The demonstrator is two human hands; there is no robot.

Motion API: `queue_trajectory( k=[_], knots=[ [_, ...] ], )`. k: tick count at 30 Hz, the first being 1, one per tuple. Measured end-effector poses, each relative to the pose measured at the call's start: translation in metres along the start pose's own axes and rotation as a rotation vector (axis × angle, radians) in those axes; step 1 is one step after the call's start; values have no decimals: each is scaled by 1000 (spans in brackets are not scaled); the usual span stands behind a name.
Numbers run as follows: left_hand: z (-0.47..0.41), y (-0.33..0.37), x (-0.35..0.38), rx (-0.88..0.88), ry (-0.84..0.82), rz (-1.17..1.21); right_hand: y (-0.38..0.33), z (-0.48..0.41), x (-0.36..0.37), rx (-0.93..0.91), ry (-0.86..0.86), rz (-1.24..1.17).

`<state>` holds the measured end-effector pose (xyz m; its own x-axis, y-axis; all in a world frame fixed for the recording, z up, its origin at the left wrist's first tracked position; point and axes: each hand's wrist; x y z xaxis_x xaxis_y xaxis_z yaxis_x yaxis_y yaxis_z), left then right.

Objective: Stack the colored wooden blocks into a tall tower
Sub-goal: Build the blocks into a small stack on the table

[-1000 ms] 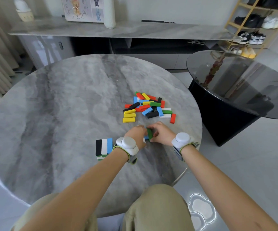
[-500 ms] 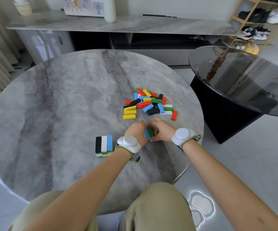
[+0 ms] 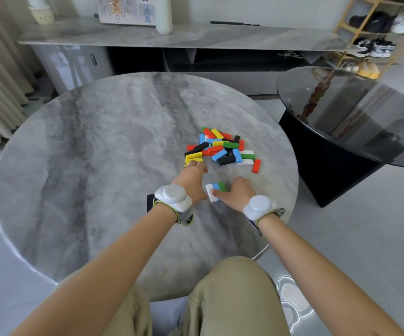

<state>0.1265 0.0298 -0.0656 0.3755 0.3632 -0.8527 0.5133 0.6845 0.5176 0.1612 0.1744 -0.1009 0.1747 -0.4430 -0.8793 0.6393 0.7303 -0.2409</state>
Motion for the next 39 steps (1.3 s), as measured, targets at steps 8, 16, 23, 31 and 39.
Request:
queue_trajectory(
  k=[8,16,23,31,39],
  knots=[
    [20,-16,-24,-46,98,-25,-20,8,29,47,161,150],
    [32,-33,-30,-82,124,27,-21,14,25,-15,162,114],
    [54,-54,-52,-93,236,58,-37,28,2,-138,-26,-294],
    [96,-78,-57,-32,80,131,-92,78,-3,-644,-36,15],
    [98,-81,-47,-58,-88,72,-89,71,17,-730,-68,190]
  ],
)
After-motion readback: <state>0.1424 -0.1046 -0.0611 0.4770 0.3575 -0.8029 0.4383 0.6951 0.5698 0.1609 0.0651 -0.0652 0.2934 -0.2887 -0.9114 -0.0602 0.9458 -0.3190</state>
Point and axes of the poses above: each hand's wrist, its own z-axis away from the middle knuckle, its own x-axis out of the palm, y = z × x, and after that the axes turned 12 degrees about x, right-handed
